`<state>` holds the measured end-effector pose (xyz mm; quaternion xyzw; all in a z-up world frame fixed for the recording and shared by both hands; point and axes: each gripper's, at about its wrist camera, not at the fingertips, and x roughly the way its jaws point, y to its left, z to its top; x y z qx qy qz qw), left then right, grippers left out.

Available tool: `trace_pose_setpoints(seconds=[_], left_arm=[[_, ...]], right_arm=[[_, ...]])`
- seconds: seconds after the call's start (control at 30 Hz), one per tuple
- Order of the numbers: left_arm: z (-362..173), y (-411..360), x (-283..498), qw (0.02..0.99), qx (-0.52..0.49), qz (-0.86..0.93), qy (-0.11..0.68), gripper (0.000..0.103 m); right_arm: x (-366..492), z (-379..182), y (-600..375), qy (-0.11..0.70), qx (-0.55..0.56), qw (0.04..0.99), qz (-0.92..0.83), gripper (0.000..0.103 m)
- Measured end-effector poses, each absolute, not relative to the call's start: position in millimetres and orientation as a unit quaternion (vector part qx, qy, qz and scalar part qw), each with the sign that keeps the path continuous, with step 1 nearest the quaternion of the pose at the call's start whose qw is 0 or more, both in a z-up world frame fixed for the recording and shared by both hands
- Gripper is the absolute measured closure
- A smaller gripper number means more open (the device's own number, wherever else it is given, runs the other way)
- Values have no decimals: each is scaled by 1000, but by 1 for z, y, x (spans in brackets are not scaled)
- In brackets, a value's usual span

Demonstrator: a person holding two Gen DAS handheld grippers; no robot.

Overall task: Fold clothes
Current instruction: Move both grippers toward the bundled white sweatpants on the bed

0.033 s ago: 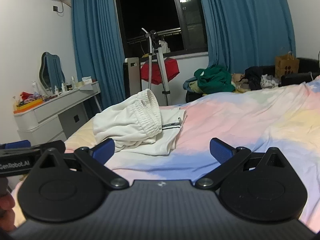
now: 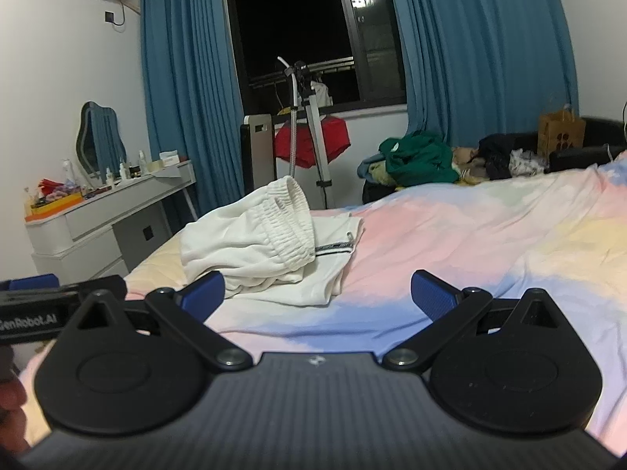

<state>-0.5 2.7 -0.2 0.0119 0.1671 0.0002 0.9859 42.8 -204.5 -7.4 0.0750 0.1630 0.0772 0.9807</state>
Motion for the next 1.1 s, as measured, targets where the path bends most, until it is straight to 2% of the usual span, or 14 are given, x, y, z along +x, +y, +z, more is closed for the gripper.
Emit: trace_pose_setpoints(seconds=[0.33, 0.63, 0.73, 0.87, 1.1], left_arm=[[-3, 19, 1, 988, -29, -8, 155, 0], [-19, 13, 21, 986, -13, -2, 163, 0], [-22, 14, 24, 985, -22, -14, 169, 0], [-28, 16, 33, 983, -41, -28, 179, 0], [-38, 15, 44, 981, -55, -26, 183, 0]], right_arm=[[27, 0, -214, 116, 91, 982, 117, 0], [85, 40, -190, 149, 79, 978, 125, 0], [85, 30, -194, 126, 66, 984, 110, 0], [84, 13, -212, 140, 69, 984, 88, 0], [74, 20, -232, 103, 72, 989, 76, 0]])
